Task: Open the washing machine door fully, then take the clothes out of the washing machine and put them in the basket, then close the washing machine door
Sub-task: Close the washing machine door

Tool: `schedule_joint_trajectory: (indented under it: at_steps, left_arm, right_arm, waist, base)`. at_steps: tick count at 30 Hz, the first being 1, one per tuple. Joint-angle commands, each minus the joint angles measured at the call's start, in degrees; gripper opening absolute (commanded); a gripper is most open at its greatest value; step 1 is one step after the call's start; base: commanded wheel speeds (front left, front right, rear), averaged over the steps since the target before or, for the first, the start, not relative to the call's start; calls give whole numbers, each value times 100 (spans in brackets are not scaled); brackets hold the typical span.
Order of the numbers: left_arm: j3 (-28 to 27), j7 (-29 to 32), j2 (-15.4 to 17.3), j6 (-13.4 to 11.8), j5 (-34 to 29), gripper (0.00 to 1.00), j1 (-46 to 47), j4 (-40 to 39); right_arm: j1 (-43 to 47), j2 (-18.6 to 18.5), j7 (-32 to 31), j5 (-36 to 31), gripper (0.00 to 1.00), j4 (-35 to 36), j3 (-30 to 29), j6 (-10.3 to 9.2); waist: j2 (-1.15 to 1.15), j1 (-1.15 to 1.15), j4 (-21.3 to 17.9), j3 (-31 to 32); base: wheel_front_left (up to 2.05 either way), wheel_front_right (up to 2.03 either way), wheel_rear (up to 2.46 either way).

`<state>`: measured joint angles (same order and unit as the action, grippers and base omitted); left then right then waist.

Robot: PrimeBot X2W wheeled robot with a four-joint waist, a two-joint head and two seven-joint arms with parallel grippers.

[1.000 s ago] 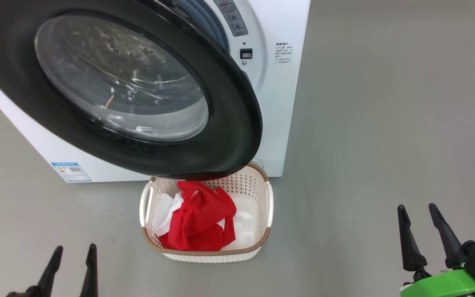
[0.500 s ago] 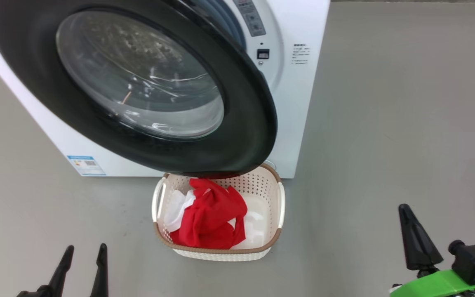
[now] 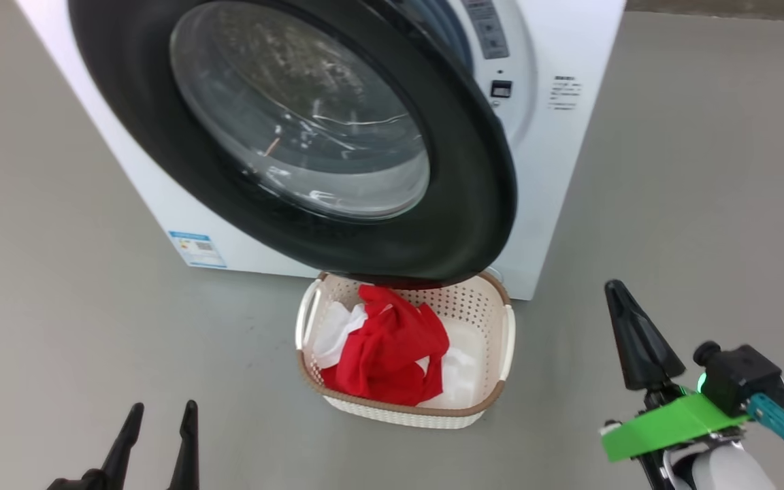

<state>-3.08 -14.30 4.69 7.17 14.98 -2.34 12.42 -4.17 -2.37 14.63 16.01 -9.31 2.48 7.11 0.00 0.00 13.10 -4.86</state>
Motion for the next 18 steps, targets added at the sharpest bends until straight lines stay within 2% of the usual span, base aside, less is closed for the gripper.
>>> schedule_joint_trajectory:
  at_steps: [1,18]
  left_arm:
    - [-151,-70,49,32,-71,100,182,-164]
    - [-35,-70,-86,32,38,100,432,-212]
  right_arm:
    - [-321,-51,37,-68,0,98,207,37]
    - [-1500,-108,37,-60,0,-294,846,37]
  waist:
    - [0,0,162,-15]
    - [0,0,629,-388]
  base:
    - [0,0,0]
    - [0,0,0]
